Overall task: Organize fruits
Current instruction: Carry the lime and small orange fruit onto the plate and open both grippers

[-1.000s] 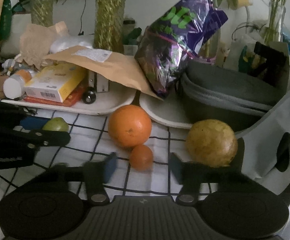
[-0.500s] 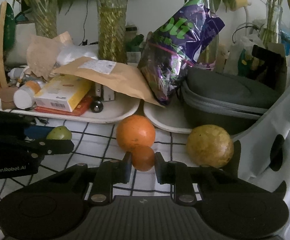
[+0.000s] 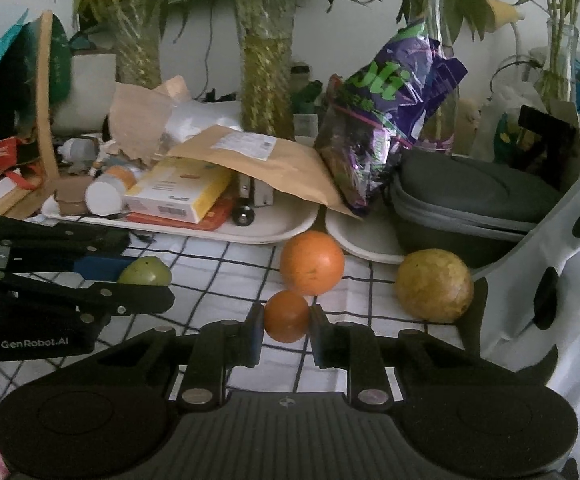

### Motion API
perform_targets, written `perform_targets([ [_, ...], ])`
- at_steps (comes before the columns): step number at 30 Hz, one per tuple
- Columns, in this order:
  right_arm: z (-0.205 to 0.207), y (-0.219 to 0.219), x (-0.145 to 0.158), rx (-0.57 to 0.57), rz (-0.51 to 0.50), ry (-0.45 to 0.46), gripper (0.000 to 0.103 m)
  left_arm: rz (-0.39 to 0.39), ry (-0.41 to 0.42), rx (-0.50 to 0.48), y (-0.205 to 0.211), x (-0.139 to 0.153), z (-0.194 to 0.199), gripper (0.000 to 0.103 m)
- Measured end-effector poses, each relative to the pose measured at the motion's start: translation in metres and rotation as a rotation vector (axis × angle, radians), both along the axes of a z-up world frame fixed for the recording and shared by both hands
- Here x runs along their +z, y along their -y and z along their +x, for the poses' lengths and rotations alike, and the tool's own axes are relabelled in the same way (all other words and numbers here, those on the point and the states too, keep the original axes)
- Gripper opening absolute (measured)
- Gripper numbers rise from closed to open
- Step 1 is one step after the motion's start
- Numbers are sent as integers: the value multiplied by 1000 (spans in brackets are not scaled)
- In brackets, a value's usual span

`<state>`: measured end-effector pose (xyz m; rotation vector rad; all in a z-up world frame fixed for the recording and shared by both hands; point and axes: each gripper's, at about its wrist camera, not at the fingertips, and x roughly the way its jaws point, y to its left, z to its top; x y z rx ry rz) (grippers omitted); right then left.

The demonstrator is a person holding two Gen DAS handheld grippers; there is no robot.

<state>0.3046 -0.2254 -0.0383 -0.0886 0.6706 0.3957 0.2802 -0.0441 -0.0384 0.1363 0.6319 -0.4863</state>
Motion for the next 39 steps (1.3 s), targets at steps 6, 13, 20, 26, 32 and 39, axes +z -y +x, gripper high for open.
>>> perform_targets([
  [6,-18,5,8,23,11,-1,24,-9,-5,-27,0,5,-19,28],
  [13,-40,8,17,58,21,0,24,-15,-7,-51,0,12,-41,28],
  [20,-62,11,29,74,45,13,24,-15,-10,-68,-2,17,-65,28],
  [26,-81,12,36,92,57,14,24,-23,-12,-66,-7,22,-84,28],
  [32,-102,10,43,122,74,8,24,-29,-17,-64,-12,25,-105,28],
  [39,-128,4,46,164,67,-7,24,-41,-35,-63,-19,28,-129,28],
])
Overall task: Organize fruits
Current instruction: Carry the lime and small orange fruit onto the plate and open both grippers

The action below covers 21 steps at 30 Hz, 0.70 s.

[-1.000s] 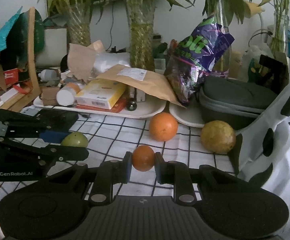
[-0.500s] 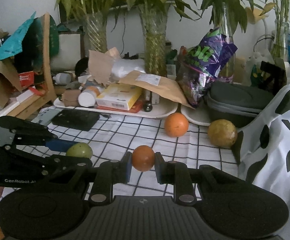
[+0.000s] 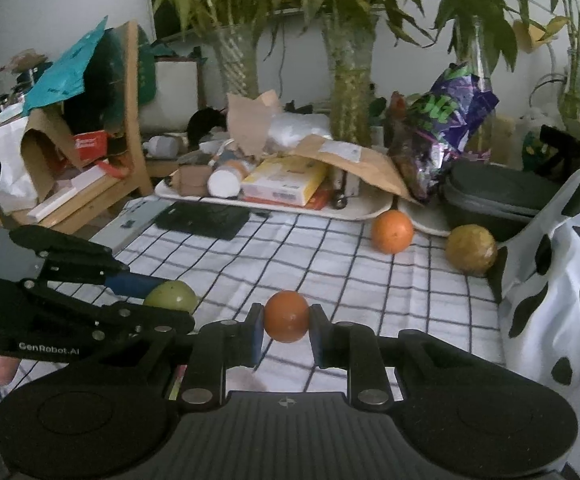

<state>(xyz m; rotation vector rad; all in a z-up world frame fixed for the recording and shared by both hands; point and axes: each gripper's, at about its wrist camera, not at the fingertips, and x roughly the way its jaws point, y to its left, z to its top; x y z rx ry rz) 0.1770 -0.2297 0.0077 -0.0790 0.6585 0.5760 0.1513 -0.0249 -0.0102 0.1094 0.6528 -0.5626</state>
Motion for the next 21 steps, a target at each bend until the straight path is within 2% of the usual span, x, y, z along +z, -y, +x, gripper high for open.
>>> perform_targets([
  [10,-30,-5,-3,60,7,-64,25,11,-57,-10,-7,0,-31,28],
  [21,-40,-16,-13,108,39,-207,25,12,-154,20,-21,-5,-45,28],
])
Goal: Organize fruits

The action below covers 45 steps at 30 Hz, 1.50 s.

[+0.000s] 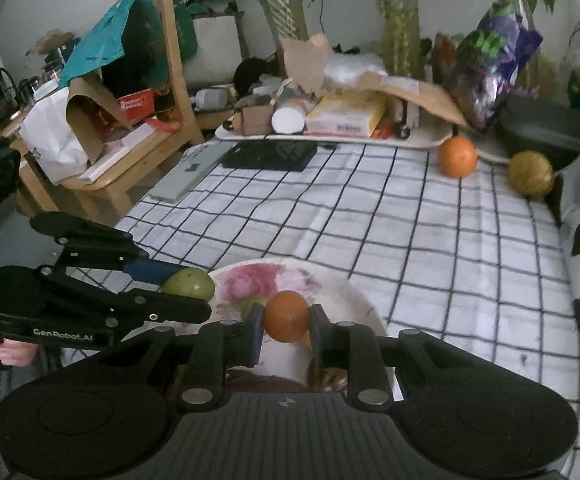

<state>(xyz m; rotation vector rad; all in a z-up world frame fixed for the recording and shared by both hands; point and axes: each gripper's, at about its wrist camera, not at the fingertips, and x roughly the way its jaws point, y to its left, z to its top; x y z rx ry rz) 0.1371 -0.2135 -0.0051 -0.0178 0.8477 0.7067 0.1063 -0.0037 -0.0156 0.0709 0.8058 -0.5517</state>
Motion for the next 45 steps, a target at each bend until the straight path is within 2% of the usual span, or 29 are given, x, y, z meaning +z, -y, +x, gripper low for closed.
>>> perform_targets([
  [9,9,-4,-11,-27,2,-100,25,-48,-109,46,-13,-13,8,28],
  [17,19,5,-18,-69,73,-217,26,-91,-186,90,-19,-20,17,28],
  [18,20,6,-19,-74,82,-230,28,-98,-197,100,-20,-21,18,28],
  [21,22,11,-19,-99,109,-243,50,-123,-226,136,-24,-23,23,28],
  [22,22,13,-18,-107,122,-242,54,-138,-235,145,-26,-23,24,28],
  [23,22,15,-17,-111,139,-246,56,-154,-238,147,-27,-22,24,36],
  [25,22,18,-15,-126,158,-249,69,-192,-229,151,-29,-19,24,59],
  [26,22,19,-14,-133,156,-244,71,-217,-221,144,-29,-16,22,65],
  [28,19,20,-11,-147,151,-225,76,-225,-199,136,-28,-12,20,68],
  [34,1,22,0,-181,128,-133,99,-186,-136,151,-23,-1,5,68],
  [36,-8,23,5,-207,104,-89,103,-158,-103,156,-20,3,-3,68],
  [45,-51,17,16,-294,-42,61,103,-57,10,216,-10,16,-41,68],
])
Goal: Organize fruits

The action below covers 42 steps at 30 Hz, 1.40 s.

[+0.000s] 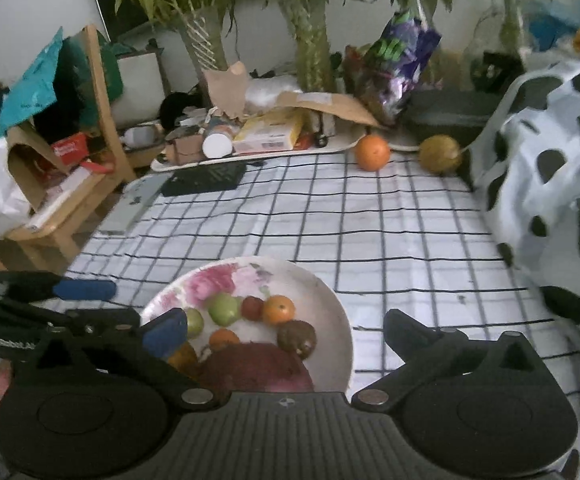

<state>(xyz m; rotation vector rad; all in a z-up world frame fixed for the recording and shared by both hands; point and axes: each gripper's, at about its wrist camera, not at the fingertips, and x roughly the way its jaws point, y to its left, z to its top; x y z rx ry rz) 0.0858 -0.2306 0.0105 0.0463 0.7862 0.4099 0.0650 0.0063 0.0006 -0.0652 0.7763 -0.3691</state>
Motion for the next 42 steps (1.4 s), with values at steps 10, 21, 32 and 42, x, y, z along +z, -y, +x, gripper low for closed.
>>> perform_targets([
  [10,-42,-7,-1,-94,-102,2,103,153,18,93,18,3,-36,68],
  [21,-67,-15,-6,-151,-201,-27,103,218,-36,114,33,-4,-56,91],
  [32,-70,-18,-16,-172,-273,-73,103,241,-95,149,32,-14,-52,103],
  [42,-62,-19,-25,-172,-302,-120,103,250,-125,149,32,-21,-46,103],
])
